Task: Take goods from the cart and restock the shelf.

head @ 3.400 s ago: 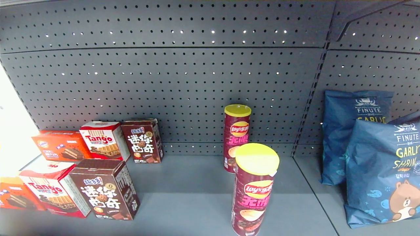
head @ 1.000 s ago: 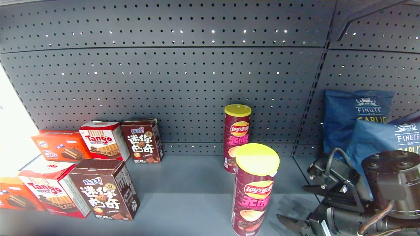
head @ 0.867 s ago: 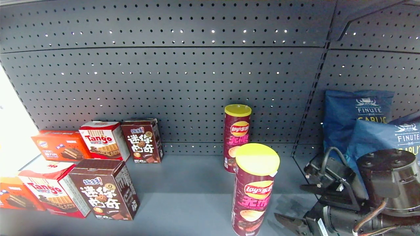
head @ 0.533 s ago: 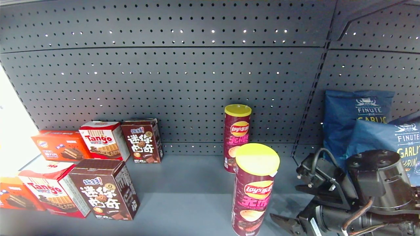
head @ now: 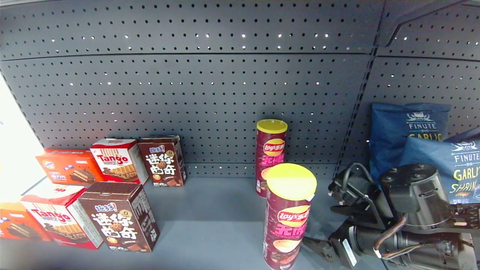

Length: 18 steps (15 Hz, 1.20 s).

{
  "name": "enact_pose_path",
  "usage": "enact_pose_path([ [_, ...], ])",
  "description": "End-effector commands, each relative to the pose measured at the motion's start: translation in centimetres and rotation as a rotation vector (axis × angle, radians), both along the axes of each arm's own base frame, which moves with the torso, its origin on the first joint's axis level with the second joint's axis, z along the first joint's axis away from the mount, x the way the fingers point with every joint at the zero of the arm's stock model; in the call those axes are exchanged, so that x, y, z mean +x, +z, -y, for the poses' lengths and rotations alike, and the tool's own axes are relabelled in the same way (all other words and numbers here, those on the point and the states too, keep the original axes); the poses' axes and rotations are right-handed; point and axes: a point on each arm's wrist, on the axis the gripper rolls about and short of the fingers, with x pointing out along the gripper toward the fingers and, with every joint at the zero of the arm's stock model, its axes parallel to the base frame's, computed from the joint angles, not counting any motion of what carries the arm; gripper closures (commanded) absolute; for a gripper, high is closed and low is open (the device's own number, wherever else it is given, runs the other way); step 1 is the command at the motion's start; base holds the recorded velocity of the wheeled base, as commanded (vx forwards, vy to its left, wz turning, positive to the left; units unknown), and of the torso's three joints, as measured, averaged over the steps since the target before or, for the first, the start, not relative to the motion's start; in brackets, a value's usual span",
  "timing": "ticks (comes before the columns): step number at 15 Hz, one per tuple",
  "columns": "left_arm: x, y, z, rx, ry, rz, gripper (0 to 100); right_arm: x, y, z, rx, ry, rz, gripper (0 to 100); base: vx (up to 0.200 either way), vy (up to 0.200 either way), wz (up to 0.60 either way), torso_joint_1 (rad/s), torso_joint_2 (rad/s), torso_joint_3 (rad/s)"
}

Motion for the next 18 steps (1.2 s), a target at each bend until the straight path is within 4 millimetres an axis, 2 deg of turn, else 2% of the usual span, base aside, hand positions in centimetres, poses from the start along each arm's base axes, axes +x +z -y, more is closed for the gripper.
enact_pose_path([
  [1,0.02,-0.01,0.01,0.001,0.0,-0.002,0,0.24,-0.21,-0.29,-0.007,0.003,-0.006,0,0.0,0.0,0.0,0.0,0.0,0.0],
  [18,0.02,-0.01,0.01,-0.002,0.0,-0.003,0,0.54,-0.58,-1.25,-0.017,0.023,-0.017,0,0.0,0.0,0.0,0.0,0.0,0.0],
])
